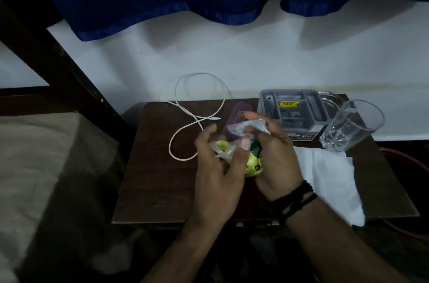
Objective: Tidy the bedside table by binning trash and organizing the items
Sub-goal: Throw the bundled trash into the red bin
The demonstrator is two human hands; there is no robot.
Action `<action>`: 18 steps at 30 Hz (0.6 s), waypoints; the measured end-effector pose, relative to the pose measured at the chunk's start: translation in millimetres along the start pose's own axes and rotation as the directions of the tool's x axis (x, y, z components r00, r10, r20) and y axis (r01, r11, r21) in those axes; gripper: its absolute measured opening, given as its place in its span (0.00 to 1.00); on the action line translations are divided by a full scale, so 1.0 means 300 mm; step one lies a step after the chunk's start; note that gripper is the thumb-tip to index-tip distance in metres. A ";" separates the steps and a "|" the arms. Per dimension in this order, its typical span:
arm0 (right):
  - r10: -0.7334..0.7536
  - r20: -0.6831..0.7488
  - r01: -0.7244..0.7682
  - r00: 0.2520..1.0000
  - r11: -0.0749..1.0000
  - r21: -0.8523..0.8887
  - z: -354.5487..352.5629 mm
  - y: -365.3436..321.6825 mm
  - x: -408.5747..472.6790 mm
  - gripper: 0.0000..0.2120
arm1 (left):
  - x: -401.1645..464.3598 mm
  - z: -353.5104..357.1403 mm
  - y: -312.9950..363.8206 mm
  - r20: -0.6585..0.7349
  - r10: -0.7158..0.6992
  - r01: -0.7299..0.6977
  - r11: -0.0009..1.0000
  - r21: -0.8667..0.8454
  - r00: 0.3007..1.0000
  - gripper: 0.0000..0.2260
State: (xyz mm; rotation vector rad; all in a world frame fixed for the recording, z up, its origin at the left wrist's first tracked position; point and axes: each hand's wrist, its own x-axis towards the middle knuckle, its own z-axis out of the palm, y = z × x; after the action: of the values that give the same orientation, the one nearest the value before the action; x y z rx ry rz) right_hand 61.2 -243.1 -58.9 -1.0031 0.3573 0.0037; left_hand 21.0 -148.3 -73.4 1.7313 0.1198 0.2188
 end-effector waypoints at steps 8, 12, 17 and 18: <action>0.238 0.183 -0.277 0.954 0.931 0.237 0.058 0.050 -0.079 0.16 | 0.019 -0.041 -0.051 0.157 0.482 -0.507 0.815 0.279 0.862 0.20; 0.293 0.200 -0.335 0.935 0.914 0.228 0.054 0.048 -0.089 0.20 | 0.009 -0.045 -0.060 0.208 0.482 -0.520 0.827 0.213 0.851 0.23; 0.334 0.184 -0.359 0.924 0.925 0.121 0.044 0.051 -0.078 0.29 | 0.019 -0.049 -0.052 0.117 0.487 -0.499 0.820 0.278 0.865 0.13; 0.341 0.185 -0.367 0.922 0.921 0.128 0.057 0.051 -0.076 0.29 | 0.024 -0.046 -0.050 0.061 0.421 -0.419 0.860 0.292 0.905 0.13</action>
State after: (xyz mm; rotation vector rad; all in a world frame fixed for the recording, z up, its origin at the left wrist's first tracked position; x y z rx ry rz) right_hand 42.0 -217.1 -56.5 -0.7610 0.3821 0.3783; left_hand 25.8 -130.8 -85.5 2.0475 -0.2401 0.5512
